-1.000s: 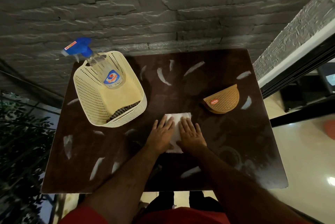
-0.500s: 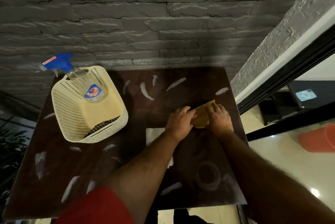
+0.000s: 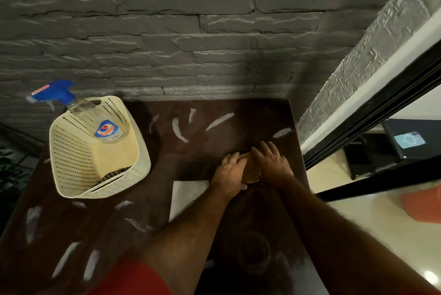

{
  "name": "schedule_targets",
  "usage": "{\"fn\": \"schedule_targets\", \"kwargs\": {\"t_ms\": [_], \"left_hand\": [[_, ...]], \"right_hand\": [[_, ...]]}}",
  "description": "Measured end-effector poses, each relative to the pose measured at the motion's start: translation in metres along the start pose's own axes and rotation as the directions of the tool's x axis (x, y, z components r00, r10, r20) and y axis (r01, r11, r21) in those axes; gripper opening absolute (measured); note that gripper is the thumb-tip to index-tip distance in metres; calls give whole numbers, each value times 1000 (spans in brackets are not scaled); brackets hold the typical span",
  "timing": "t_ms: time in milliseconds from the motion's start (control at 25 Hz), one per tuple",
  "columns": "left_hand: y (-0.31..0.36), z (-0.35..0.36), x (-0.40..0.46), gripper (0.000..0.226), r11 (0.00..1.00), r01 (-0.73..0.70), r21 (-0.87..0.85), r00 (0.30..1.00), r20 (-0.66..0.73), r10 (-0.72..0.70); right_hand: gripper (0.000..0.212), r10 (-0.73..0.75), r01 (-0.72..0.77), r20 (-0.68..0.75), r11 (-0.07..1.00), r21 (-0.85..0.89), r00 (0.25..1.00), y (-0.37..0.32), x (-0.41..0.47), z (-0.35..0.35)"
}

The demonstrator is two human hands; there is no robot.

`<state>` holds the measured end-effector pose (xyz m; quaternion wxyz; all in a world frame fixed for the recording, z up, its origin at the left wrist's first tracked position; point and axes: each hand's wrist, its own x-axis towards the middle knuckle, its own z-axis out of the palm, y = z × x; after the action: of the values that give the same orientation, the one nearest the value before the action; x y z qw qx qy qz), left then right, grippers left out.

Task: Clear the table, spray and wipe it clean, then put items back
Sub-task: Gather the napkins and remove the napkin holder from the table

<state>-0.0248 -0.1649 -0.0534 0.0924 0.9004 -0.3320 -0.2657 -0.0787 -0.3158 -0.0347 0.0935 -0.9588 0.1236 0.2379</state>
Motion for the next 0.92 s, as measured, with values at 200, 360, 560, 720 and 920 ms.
{"fn": "schedule_targets", "kwargs": {"t_ms": [200,360,560,720,920], "left_hand": [[-9,-4,0,68,988,-13,-157,997,-83,0],[-24,-16,2,29,943,-17,-333,982,-184,-47],[-22,-17,9,25,929,81,-361,979,-146,-142],[-24,-12,4,35,919,112,-379,974,-142,-178],[-70,-12,-28,35,902,294,-317,878,-282,-386]], "right_hand": [[101,-73,74,-39,997,15,997,15,3,0],[48,-28,-13,122,947,321,992,26,11,-5],[24,18,-37,48,903,427,999,27,7,6],[31,44,-55,35,909,413,998,23,6,10],[44,154,-25,-241,885,466,958,15,-3,5]]}}
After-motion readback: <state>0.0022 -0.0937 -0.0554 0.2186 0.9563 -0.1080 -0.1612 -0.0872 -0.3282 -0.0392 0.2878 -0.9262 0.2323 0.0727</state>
